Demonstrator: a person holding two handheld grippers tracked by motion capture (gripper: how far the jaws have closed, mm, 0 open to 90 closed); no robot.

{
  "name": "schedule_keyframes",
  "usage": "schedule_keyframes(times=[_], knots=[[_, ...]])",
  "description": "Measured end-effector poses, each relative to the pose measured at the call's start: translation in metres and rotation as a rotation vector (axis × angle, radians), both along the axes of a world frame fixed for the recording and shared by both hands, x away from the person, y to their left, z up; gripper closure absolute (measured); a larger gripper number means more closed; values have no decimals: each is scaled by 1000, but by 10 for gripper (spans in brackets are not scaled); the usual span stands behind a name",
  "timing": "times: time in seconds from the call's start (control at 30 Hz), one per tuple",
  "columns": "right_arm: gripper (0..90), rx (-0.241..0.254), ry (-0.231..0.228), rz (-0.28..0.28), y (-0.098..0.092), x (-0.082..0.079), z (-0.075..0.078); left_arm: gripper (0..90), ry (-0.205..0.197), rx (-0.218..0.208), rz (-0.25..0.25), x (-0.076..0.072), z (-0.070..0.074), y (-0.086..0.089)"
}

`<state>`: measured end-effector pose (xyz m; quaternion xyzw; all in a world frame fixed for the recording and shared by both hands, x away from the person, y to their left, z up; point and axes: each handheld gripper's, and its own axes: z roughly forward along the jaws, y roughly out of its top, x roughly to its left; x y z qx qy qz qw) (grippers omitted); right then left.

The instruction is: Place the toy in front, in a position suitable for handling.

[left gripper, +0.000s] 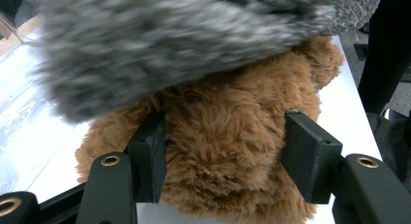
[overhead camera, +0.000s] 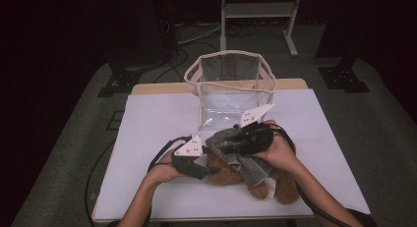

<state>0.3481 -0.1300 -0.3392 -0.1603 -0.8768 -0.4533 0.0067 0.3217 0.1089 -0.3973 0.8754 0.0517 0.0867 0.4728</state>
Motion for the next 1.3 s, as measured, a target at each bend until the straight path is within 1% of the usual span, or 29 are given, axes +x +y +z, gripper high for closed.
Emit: schedule_keyframes(times=[0.1,0.17,0.23,0.27,0.3,0.37,0.43,0.47,0.5,0.53,0.57,0.63,0.7,0.73,0.77,0.8,0.83,0.87,0.93,1.0,1.07,1.13,1.2,1.27,1.3], knots=[[667,0,10,-5,2,9,-1,395,-14,17,0,-1,1,-1],[667,0,15,-19,1,14,-1,394,-19,18,-3,-1,1,-1],[667,-6,15,-41,-3,18,0,392,-19,18,-8,-2,1,-1],[667,-6,15,-41,-3,18,0,392,-19,18,-8,-2,1,-1],[667,-14,17,-62,-8,21,0,393,-19,19,-18,-2,1,-1],[668,-33,20,-86,-14,23,0,391,-20,20,-23,-3,1,-1],[668,-49,25,-93,-18,21,0,386,-18,20,-24,-3,2,-1],[668,-49,25,-93,-18,21,0,382,-18,20,-24,-3,2,-1],[671,-66,25,-95,-22,16,0,373,-14,18,-20,-2,4,1],[672,-68,28,-97,-23,14,0,362,-14,18,-20,-2,4,1],[673,-69,29,-98,-25,10,-1,350,2,-3,-12,-1,6,4],[674,-62,31,-93,-28,4,-2,331,7,-33,-1,0,8,5],[675,-53,34,-83,-29,-4,-4,319,7,-42,3,0,9,5],[675,-53,34,-83,-29,-4,-4,320,7,-42,3,0,9,5],[675,-50,36,-71,-27,-13,-5,321,6,-42,-9,-2,9,2],[675,-50,36,-71,-27,-13,-5,328,6,-42,-9,-2,9,2],[676,-62,31,-60,-25,-19,-4,342,10,-32,-25,-3,9,0],[676,-72,27,-57,-24,-21,-2,349,10,-17,-42,-5,7,-3],[677,-81,22,-64,-21,-23,2,356,4,-8,-45,-7,7,-4],[677,-82,12,-63,-18,-20,7,365,1,-4,-50,-8,8,-4],[677,-66,21,-70,-13,-15,10,368,-6,-1,-55,-8,8,-4],[678,-62,27,-78,-8,-7,11,368,-25,16,-71,-11,8,-6],[678,-59,45,-81,0,1,9,368,-26,22,-74,-12,9,-7],[678,-64,44,-81,3,4,8,368,-26,24,-74,-13,9,-7],[677,-88,67,-84,11,9,3,368,-26,28,-72,-12,9,-7]])
